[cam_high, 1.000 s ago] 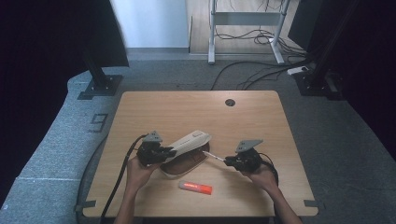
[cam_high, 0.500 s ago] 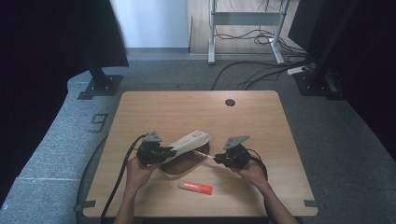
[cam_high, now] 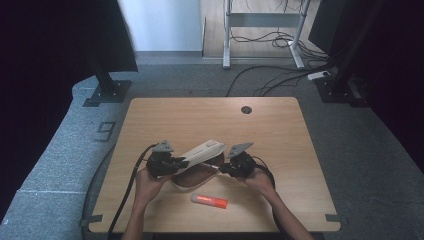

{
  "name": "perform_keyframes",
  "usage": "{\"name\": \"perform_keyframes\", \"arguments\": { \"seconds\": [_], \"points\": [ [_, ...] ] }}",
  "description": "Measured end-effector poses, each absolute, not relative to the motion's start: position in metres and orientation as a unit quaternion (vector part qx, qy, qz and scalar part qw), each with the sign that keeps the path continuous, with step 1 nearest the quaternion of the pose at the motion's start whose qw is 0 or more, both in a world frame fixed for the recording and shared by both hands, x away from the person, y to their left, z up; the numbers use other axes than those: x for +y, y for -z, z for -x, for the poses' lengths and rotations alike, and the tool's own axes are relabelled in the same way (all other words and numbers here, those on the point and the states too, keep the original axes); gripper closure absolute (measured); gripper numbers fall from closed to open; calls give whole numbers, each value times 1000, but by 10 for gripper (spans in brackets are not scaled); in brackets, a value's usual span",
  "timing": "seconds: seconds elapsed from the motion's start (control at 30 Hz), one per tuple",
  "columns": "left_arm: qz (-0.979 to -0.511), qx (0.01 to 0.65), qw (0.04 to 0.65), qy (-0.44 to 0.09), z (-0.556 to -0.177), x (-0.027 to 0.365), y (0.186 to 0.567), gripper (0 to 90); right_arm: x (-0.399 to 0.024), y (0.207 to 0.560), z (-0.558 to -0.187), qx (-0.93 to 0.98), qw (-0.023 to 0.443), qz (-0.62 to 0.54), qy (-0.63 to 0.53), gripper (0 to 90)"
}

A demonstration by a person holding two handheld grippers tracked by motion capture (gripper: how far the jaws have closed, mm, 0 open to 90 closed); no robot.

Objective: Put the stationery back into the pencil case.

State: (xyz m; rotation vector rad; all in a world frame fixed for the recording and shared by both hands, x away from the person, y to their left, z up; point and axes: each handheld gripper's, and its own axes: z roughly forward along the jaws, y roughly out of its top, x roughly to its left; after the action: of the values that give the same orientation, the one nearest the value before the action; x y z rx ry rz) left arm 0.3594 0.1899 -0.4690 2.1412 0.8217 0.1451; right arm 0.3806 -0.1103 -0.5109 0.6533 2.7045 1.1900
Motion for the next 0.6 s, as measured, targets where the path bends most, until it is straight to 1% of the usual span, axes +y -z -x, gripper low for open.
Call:
{"name": "perform_keyframes", "arguments": {
  "seconds": [0.6],
  "points": [
    [-850,326,410,-55,-360,190,469,768,-71,519,-394,900,66,-188,-387,787]
  ]
}}
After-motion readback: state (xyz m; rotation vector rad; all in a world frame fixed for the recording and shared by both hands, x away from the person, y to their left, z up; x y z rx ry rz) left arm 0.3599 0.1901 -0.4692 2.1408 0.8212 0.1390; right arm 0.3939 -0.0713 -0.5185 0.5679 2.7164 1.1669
